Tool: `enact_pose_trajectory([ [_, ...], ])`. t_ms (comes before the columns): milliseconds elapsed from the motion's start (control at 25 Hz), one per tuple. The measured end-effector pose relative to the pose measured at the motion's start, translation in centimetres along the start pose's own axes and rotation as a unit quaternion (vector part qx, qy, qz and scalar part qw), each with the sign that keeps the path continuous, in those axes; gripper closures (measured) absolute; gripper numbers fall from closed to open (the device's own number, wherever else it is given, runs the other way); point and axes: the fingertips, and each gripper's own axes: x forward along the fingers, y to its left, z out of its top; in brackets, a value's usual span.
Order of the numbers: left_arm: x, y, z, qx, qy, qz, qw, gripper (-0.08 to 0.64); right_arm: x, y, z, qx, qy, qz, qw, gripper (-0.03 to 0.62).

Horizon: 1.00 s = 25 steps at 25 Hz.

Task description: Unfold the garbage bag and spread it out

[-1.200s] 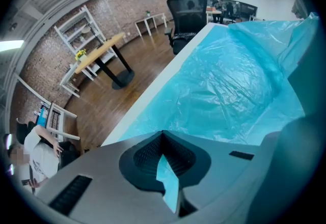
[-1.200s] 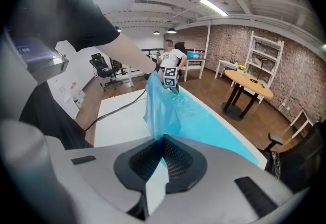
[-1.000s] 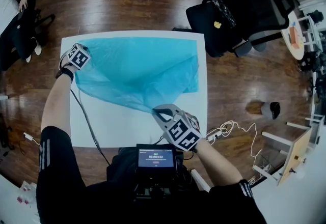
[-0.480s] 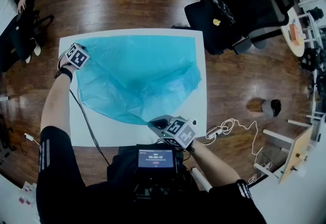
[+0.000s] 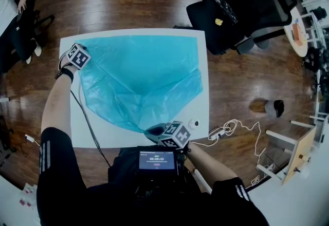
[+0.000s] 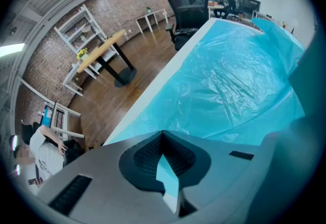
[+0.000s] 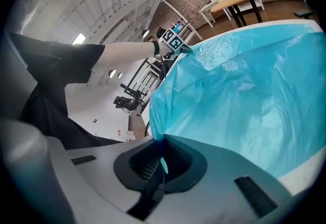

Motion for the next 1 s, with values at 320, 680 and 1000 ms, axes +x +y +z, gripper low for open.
enact_pose_trajectory([
  [320,0.3,-0.6,-0.2,0.003,-0.008,-0.011,0.9999,0.557,1.3,0.1,-1.4,0.006,0.013,0.003,1.0,0.572],
  [680,-9.6,0.3,7.5,-0.004,-0.133,0.009,0.991,0.554,0.7,-0.8,-0.8,-0.003,0.009,-0.016,1.0,0.572],
  [1000,-10.2,-11.0,16.1,0.071,-0.193,-0.097,0.9739,0.45,0.7,-1.0,-0.3,-0.008,0.006,-0.023,1.0,0.572],
])
